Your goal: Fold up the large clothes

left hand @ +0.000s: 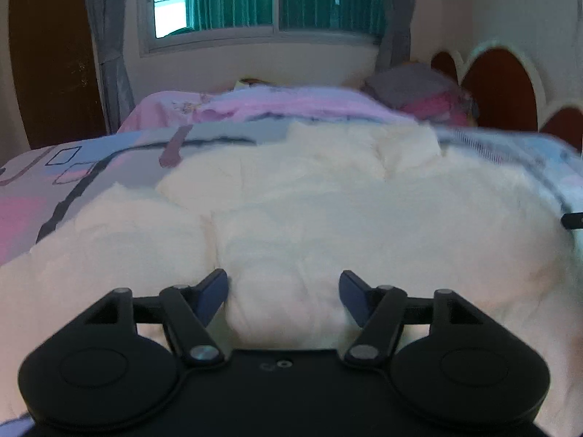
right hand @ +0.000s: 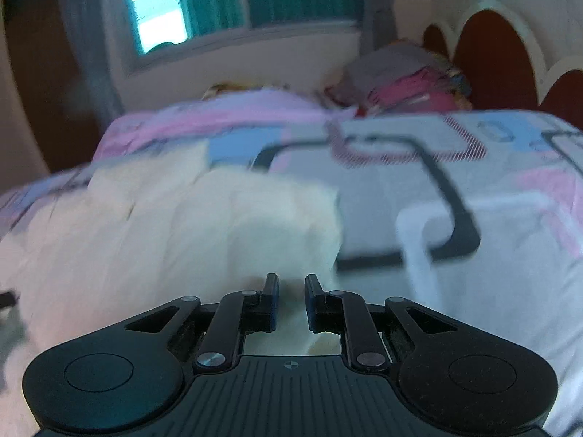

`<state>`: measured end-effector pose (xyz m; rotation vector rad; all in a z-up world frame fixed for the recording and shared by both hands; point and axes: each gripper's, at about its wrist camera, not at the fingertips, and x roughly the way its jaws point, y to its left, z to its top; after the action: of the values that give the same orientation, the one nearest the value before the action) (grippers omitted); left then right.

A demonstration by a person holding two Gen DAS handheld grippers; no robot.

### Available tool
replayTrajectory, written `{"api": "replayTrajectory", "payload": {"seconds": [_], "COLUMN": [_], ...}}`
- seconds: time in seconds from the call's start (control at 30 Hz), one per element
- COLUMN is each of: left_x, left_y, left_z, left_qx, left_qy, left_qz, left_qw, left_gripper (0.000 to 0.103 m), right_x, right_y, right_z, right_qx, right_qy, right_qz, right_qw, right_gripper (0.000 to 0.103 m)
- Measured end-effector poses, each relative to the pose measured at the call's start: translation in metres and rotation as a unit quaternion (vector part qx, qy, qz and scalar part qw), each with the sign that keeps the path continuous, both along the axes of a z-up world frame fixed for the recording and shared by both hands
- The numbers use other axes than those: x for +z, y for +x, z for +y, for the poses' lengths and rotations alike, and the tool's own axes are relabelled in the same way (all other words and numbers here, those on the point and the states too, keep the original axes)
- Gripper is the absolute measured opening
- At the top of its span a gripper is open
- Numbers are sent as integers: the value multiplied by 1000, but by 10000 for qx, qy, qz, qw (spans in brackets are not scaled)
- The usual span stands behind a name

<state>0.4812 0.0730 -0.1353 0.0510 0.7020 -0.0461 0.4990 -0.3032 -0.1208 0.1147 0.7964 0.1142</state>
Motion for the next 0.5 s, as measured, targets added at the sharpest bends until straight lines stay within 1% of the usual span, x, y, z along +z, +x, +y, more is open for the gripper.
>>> {"api": "replayTrajectory", "payload": {"seconds": [0.03, 0.07, 0.1, 0.13, 0.17, 0.2, 0.23, 0.27, 0.3, 0.33, 0.37, 0.4, 0.47, 0.5], "left_x": [-8, -12, -13, -10, -5, -1, 3, 7, 9, 10, 11, 11, 9, 9], "left_y": [4, 9, 10, 10, 7, 2, -6, -14, -22, -33, -42, -54, -80, -93], "left_z": [1, 4, 8, 11, 14, 17, 23, 30, 37, 48, 58, 71, 104, 121], "left_qx": [62, 104, 154, 213, 281, 349, 467, 613, 744, 932, 1084, 1250, 1639, 1862], "left_qy": [-61, -186, -317, -378, -394, -408, -439, -479, -507, -525, -546, -586, -738, -827], "left_qz": [211, 307, 337, 356, 324, 241, 125, 57, 32, 10, 4, 9, -6, -5], "left_qw": [9997, 9993, 9988, 9984, 9983, 9983, 9979, 9970, 9959, 9943, 9926, 9904, 9837, 9790], "left_gripper": [68, 70, 70, 70, 72, 76, 87, 91, 93, 96, 96, 96, 91, 87], "right_x": [-9, -14, -12, -6, -1, 5, 10, 14, 18, 21, 24, 27, 28, 28], "right_y": [0, 0, -2, -5, -11, -18, -25, -33, -40, -48, -56, -63, -74, -78], "right_z": [3, 5, 6, 6, 5, 3, 1, -2, -4, -6, -7, -8, -11, -12], "right_qx": [-44, -101, -145, -199, -259, -321, -395, -487, -577, -670, -727, -731, -796, -849], "right_qy": [-85, -62, -57, -61, -11, 50, 81, 92, 97, 88, 60, 48, 50, 25], "right_qz": [153, 202, 187, 157, 82, 0, -68, -107, -104, -124, -236, -290, -246, -227], "right_qw": [9998, 9997, 9997, 9997, 9996, 9995, 9992, 9987, 9982, 9976, 9971, 9969, 9965, 9961], "right_gripper": [15, 15, 15, 15, 15, 15, 16, 17, 39, 79, 85, 84, 84, 80]}}
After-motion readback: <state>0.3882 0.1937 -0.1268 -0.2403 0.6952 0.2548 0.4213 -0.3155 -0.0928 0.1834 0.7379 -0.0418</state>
